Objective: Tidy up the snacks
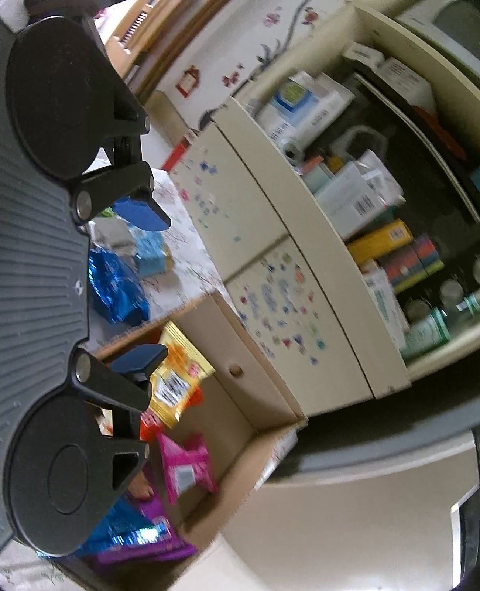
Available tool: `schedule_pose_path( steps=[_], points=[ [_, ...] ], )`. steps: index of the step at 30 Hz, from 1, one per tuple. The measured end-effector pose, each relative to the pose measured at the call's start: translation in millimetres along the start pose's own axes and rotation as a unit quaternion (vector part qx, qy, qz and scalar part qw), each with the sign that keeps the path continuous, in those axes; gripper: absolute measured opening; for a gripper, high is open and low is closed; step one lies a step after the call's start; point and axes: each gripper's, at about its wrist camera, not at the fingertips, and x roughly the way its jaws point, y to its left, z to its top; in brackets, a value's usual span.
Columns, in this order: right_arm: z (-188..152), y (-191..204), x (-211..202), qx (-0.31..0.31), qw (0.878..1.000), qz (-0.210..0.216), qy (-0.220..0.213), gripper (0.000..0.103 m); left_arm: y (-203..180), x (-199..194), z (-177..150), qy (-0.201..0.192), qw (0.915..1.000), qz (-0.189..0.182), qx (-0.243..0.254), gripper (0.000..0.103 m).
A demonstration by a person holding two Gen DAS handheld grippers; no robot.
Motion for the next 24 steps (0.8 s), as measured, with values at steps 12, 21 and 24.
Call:
schedule_pose_path(
  steps=[12,21,24],
  points=[
    [-28.2,29.5,31.1,-0.006,0.996,0.028,0.085,0.074,42.7,9.4,-42.4,0.062,0.9975,0.031,0.004,0.081],
    [-49.9,38.4,63.1,-0.024,0.991,0.004,0.135,0.077,59.9,36.9,-76.6,0.119,0.9918,0.046,0.0,0.081],
    [-54.7,37.4,71.2,-0.024,0.989,-0.006,0.146,0.078,63.9,42.8,-81.4,0.122,0.9916,0.044,-0.007,0.081]
  ],
)
